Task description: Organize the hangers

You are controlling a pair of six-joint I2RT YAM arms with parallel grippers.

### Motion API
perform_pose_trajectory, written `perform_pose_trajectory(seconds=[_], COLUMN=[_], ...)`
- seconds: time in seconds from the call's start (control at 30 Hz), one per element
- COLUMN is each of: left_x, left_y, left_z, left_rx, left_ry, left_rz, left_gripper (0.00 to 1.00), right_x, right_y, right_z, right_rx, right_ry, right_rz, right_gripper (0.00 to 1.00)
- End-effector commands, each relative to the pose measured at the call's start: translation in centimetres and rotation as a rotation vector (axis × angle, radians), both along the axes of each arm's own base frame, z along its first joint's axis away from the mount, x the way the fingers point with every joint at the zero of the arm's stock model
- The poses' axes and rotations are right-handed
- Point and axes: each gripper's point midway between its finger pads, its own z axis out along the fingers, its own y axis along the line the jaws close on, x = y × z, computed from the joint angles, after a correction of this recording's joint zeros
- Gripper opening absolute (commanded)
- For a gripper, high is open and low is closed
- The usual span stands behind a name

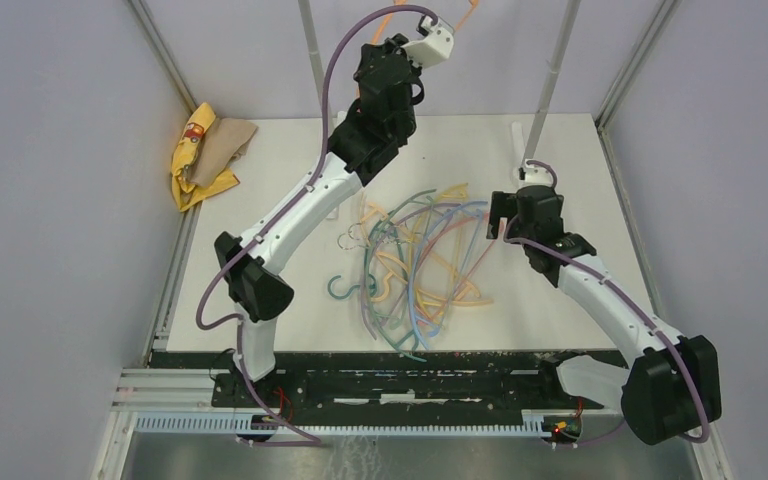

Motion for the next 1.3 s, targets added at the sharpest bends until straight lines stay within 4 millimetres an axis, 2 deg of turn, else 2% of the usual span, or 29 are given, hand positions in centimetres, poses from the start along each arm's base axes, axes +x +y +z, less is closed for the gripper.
perform_pose_trajectory(seconds=[0.0, 0.13, 0.23, 0.33, 0.37, 0.47, 0.53, 0.57, 0.67, 0.73, 0.8, 0.9, 1.07, 1.13, 1.27], left_x=[0.2, 1.8, 2.9, 2.7, 2.4, 1.5, 0.9, 0.5, -0.5, -1.0, -1.8, -3.5, -7.7, -9.3, -11.8], left_y=[0.7, 0.6, 0.8, 1.6, 1.8, 2.0, 2.1, 2.1, 2.0, 2.2, 2.5, 2.3, 2.8, 2.9, 3.9], left_z=[2.8, 1.4, -1.1, -2.6, -3.1, -3.8, -4.0, -3.9, -3.6, -3.3, -2.7, -1.8, -0.4, -1.0, -3.7], left_rx=[-0.092, -0.083, -0.063, -0.081, -0.092, -0.169, -0.204, -0.22, -0.247, -0.252, -0.262, -0.302, -0.468, -0.526, -0.602], left_ry=[-0.067, -0.038, 0.017, 0.041, 0.046, 0.065, 0.077, 0.082, 0.104, 0.117, 0.122, 0.146, 0.173, 0.192, 0.239], left_rz=[0.004, 0.009, 0.027, 0.037, 0.034, -0.021, -0.056, -0.071, -0.121, -0.145, -0.171, -0.257, -0.413, -0.452, -0.467], left_gripper=[0.03, 0.03, 0.03, 0.03, 0.06, 0.31, 0.35, 0.41, 0.63, 0.85, 1.0, 0.99, 0.99, 0.99, 0.99], right_x=[2.0, 2.4, 2.5, 2.5, 2.5, 2.5, 2.6, 2.7, 2.9, 2.9, 2.9, 2.8, 2.6, 2.3, 1.1], right_y=[0.3, 0.6, 0.8, 0.8, 0.8, 0.9, 1.1, 1.3, 1.4, 1.6, 1.8, 1.9, 3.0, 3.8, 6.6], right_z=[2.6, 2.0, 1.6, 1.9, 2.0, 2.9, 3.4, 3.6, 4.0, 4.2, 4.3, 4.5, 4.4, 4.1, 2.9], right_rx=[0.002, 0.001, 0.005, 0.008, 0.008, 0.02, 0.031, 0.033, 0.038, 0.046, 0.052, 0.06, 0.098, 0.101, 0.088], right_ry=[-0.086, -0.07, -0.056, -0.054, -0.056, -0.069, -0.07, -0.07, -0.055, -0.045, -0.038, -0.036, -0.021, 0.002, 0.061], right_rz=[-0.003, 0.002, 0.007, 0.007, 0.006, 0.007, 0.01, 0.016, 0.017, 0.02, 0.025, 0.027, 0.06, 0.088, 0.17], right_gripper=[1.0, 1.0, 1.0, 1.0, 1.0, 1.0, 1.0, 1.0, 1.0, 1.0, 1.0, 1.0, 1.0, 1.0, 0.95])
